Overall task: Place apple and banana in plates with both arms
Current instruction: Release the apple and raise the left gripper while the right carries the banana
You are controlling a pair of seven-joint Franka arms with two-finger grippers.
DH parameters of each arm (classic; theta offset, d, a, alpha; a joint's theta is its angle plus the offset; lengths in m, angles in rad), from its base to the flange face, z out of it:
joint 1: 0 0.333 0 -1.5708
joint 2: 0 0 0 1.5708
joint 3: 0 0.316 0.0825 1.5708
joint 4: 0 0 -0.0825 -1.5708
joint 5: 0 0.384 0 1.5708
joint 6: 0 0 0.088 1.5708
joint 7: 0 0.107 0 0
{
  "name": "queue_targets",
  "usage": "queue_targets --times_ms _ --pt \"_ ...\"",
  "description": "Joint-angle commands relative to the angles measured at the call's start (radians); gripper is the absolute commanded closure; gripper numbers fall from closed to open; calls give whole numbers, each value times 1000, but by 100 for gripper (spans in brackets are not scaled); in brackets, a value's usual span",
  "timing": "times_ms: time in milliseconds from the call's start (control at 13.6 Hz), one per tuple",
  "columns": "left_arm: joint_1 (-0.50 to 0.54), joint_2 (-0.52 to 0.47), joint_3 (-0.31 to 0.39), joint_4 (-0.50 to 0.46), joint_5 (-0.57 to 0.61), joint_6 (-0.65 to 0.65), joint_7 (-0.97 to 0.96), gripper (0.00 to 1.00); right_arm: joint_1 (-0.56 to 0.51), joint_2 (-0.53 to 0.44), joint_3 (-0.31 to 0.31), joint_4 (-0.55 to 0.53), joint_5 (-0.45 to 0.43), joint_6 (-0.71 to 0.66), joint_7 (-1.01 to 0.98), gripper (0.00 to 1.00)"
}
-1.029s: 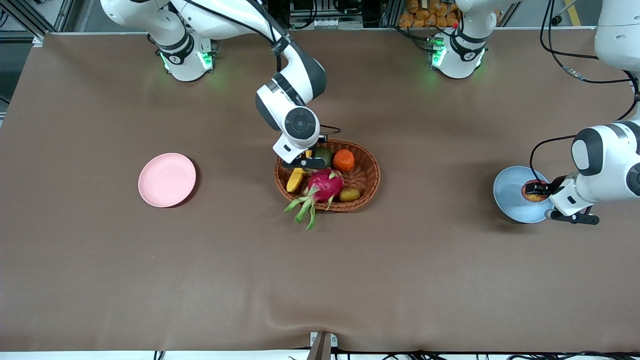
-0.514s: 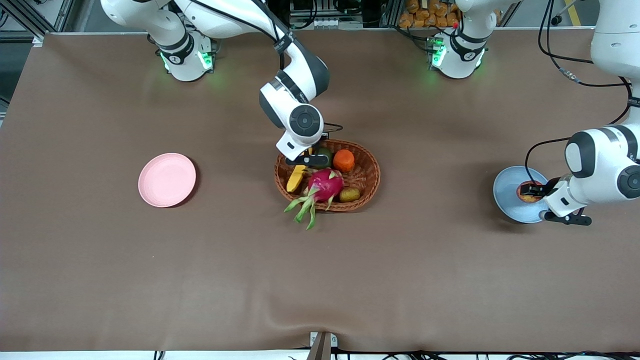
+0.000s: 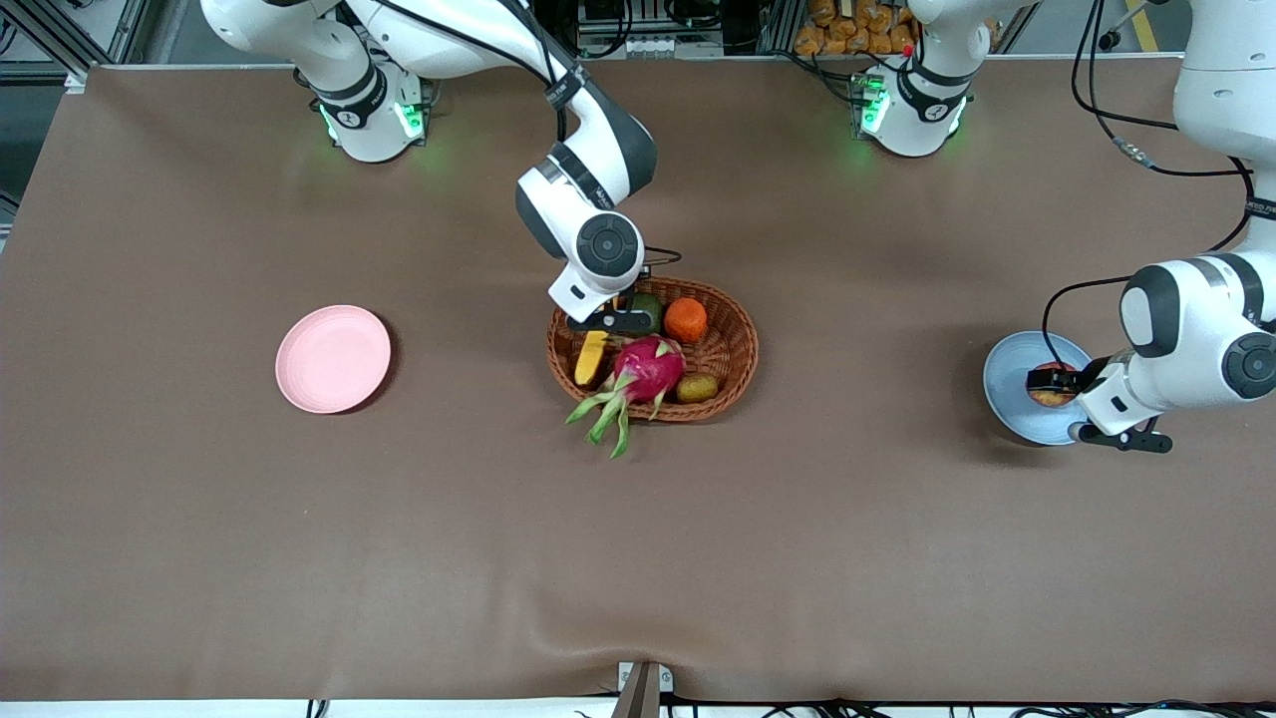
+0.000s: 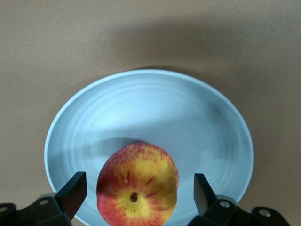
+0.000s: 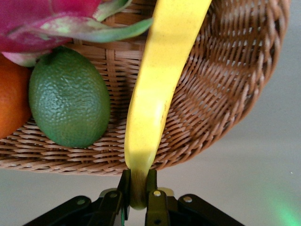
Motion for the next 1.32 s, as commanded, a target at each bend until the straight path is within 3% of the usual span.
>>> queue_targets --times_ms 0,367,588,882,1029,1102,1176,1249 --pt "-37 -66 3 18 16 -42 -1 0 -40 -33 -6 51 19 -97 -4 100" --pt "-44 -81 -85 221 16 -263 -5 0 -198 -73 -2 219 44 -377 -26 100" --pt "-44 -86 -141 315 19 -377 -10 0 -299 -124 -7 230 28 -432 -127 100" --pt "-45 -132 -191 370 21 -421 -7 0 -474 -165 -9 230 -103 -532 -305 100" --pt "-152 -204 -142 364 13 -456 -10 0 -586 -208 -9 205 -133 -550 -470 100" --pt "-257 -234 -40 364 10 -492 -36 0 -624 -231 -10 194 -146 -550 -501 100" --pt "-312 -259 5 364 5 -507 -71 0 -655 -247 -9 186 -177 -549 -515 100" --pt "-320 -281 7 367 -11 -519 -100 0 -670 -265 -9 180 -205 -546 -549 100"
